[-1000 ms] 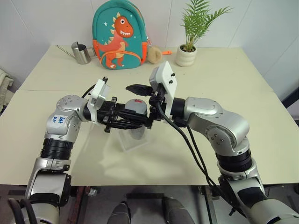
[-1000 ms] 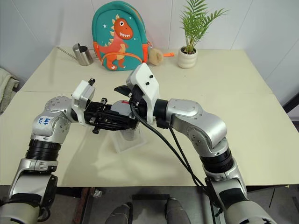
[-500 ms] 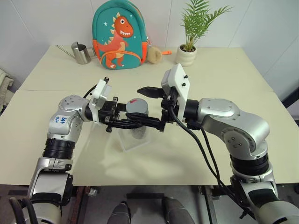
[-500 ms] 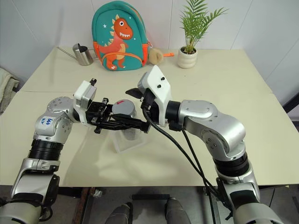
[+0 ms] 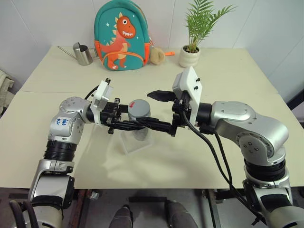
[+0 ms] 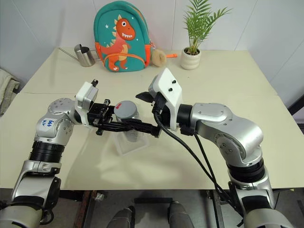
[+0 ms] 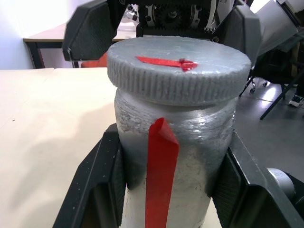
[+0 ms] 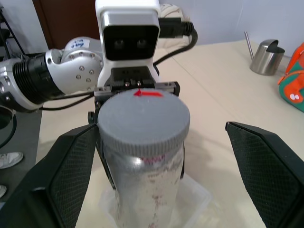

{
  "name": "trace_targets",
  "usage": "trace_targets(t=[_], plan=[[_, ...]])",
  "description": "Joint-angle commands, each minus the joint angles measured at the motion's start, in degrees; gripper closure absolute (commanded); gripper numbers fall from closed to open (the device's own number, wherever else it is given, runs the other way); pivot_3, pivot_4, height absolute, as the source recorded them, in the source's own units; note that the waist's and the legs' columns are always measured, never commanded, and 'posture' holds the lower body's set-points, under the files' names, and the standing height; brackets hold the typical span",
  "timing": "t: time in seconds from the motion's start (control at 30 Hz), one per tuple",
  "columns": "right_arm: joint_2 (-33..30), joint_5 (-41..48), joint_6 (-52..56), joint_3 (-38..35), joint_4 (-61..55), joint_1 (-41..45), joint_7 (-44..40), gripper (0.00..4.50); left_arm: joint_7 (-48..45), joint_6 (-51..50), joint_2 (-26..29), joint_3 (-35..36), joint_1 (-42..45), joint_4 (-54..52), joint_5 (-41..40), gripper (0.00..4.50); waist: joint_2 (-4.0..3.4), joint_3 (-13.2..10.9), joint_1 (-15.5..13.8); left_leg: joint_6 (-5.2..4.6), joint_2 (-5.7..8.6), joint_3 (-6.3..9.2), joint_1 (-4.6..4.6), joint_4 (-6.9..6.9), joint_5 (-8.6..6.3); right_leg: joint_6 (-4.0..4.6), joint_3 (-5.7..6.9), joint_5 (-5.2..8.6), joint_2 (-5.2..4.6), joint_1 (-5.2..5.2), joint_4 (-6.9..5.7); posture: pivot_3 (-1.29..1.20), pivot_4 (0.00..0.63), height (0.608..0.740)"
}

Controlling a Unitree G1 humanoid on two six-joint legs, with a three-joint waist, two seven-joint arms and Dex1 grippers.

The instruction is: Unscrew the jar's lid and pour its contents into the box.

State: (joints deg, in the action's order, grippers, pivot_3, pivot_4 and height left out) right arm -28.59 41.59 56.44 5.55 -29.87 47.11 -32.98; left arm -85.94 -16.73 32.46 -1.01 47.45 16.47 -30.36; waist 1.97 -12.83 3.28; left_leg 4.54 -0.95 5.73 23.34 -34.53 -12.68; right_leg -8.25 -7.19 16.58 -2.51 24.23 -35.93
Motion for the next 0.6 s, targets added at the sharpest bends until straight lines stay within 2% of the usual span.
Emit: trace_targets(t=[0.03, 0.6], plan=[[-1.23, 0.13, 0.10, -3.55, -1.89, -0.17, 1.58, 0.03, -1.75, 1.10, 0.15, 0.60, 1.91, -1.00, -0.43, 2.57, 0.00, 0.00, -0.02, 0.00, 0.00, 0.00, 0.00, 0.00, 0.00, 0.00, 0.00, 0.00, 0.00, 0.00, 0.00, 0.00, 0.150, 0.740], [-5.83, 3.83, 3.26, -5.75, -6.07, -2.69, 1.04, 0.03, -1.75, 1.57, -0.35, 0.33, 2.55, -0.17, -0.06, 2.57, 0.00, 0.00, -0.06, 0.00, 0.00, 0.00, 0.02, -0.01, 0.00, 0.00, 0.00, 0.00, 0.00, 0.00, 0.01, 0.00, 0.150, 0.740]])
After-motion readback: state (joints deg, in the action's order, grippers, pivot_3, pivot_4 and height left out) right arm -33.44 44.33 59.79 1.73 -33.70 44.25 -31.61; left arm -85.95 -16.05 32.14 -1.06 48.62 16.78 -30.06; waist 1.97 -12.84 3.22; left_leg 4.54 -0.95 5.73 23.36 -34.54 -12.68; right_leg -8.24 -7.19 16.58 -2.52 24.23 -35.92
